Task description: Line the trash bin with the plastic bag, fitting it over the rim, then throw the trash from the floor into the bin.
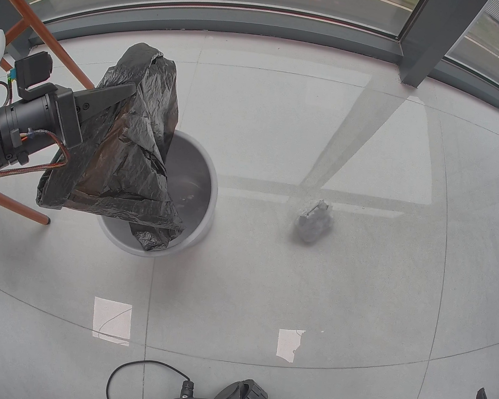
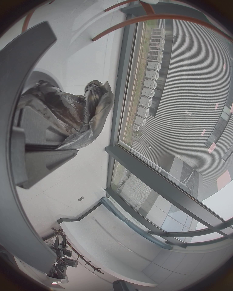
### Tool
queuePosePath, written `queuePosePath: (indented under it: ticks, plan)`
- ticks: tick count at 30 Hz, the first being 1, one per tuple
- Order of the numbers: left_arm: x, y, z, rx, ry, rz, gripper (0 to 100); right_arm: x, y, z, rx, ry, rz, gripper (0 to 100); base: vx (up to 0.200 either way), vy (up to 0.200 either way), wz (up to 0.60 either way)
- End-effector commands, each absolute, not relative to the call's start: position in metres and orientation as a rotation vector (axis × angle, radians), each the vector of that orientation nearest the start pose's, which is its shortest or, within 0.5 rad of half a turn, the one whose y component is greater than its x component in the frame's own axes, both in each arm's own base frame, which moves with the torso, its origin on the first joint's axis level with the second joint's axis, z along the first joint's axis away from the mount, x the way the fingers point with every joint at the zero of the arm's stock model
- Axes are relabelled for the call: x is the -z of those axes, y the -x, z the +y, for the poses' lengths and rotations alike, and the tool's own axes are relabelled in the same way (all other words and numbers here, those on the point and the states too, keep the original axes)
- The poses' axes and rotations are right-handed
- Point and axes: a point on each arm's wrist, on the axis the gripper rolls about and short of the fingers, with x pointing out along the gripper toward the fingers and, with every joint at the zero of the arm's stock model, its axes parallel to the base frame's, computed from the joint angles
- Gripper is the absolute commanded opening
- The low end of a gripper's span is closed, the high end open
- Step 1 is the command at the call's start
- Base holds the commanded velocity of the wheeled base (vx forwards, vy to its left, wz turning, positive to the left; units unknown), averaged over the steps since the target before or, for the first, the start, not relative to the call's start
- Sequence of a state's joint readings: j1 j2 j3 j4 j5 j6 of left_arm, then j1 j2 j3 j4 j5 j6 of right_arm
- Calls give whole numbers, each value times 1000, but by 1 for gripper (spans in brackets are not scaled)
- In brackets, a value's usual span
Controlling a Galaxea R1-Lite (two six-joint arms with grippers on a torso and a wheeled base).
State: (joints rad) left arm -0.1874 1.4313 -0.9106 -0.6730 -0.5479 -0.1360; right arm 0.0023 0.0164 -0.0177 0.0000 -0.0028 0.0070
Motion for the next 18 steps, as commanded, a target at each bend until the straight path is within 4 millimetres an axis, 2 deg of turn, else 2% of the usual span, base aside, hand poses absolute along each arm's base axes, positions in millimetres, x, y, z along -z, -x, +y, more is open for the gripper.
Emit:
queuePosePath:
  ticks: [1, 5, 9, 12, 18]
  plan:
    - [-292, -237, -57, 746, 101, -110, 0, -75, 23, 0, 0, -6, 0, 100, 200, -200, 0]
    - [-286, -231, -58, 781, 99, -92, 0, -75, 23, 0, -2, -6, 0, 100, 200, -200, 0]
    - [-282, -207, -55, 884, 91, -83, 0, -75, 23, 0, 0, -8, 0, 100, 0, 0, 0]
    - [-280, -194, -48, 879, 88, -87, 0, -75, 23, 0, 0, -8, 0, 100, 0, 0, 0]
    - [-275, -184, -41, 845, 110, -78, 0, -75, 23, 0, -2, -8, 0, 100, 0, 0, 0]
